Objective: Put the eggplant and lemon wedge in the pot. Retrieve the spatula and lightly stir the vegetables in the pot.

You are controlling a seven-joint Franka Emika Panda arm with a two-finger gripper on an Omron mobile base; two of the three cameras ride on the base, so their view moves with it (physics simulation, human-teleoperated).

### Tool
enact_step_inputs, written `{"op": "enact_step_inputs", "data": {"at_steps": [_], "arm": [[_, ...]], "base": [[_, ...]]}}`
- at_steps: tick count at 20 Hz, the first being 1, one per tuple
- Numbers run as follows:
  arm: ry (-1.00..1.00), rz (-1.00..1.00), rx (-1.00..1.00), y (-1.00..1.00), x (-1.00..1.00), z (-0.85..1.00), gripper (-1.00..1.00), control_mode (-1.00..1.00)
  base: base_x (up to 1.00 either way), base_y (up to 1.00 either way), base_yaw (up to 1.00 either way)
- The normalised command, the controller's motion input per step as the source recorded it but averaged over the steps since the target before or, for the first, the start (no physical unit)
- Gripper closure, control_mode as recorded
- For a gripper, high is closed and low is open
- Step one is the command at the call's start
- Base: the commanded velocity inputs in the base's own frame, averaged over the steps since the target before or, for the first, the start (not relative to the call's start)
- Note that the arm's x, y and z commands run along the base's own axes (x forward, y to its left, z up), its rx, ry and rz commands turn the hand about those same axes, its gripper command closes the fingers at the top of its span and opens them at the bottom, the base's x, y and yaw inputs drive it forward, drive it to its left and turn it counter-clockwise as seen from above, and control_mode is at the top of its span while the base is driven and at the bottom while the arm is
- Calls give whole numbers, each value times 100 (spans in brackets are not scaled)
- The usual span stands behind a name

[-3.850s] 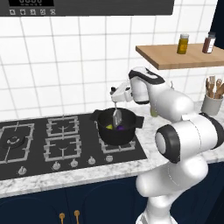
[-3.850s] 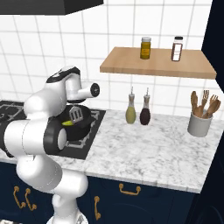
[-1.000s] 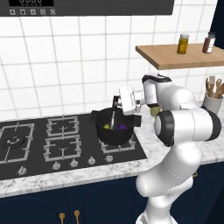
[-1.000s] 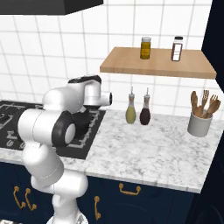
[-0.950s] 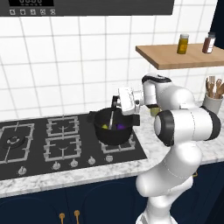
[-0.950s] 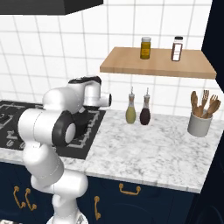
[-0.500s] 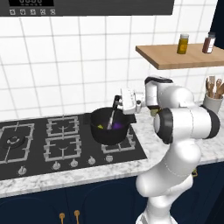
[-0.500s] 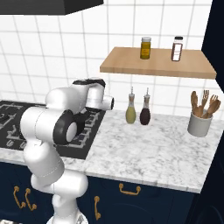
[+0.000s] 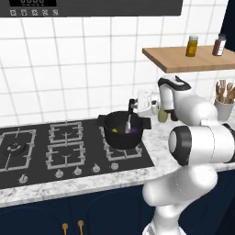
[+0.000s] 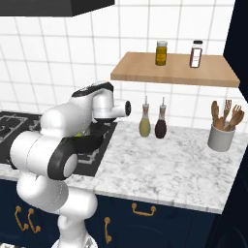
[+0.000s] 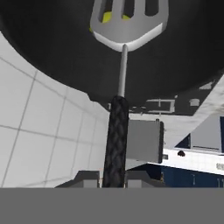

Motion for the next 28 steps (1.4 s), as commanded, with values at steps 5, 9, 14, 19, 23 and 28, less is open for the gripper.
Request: {"op": "enact_step_inputs", "data": {"at_steps": [5,9,14,19,23,28], "arm": [[8,1,2,37,0,19,100,-100],[0,0,-7,0,0,60,100,-100],[6,-1,-12,-18,18,31,100,-100],[11,0,-22,-29,1,-8,100,-100],[10,1,-15,-5,0,-12,100,-100],[9,13,0,7,0,-43,100,-100]], "base": [[0,0,0],[0,0,0],[0,0,0],[0,0,0],[0,0,0],[0,0,0]]}}
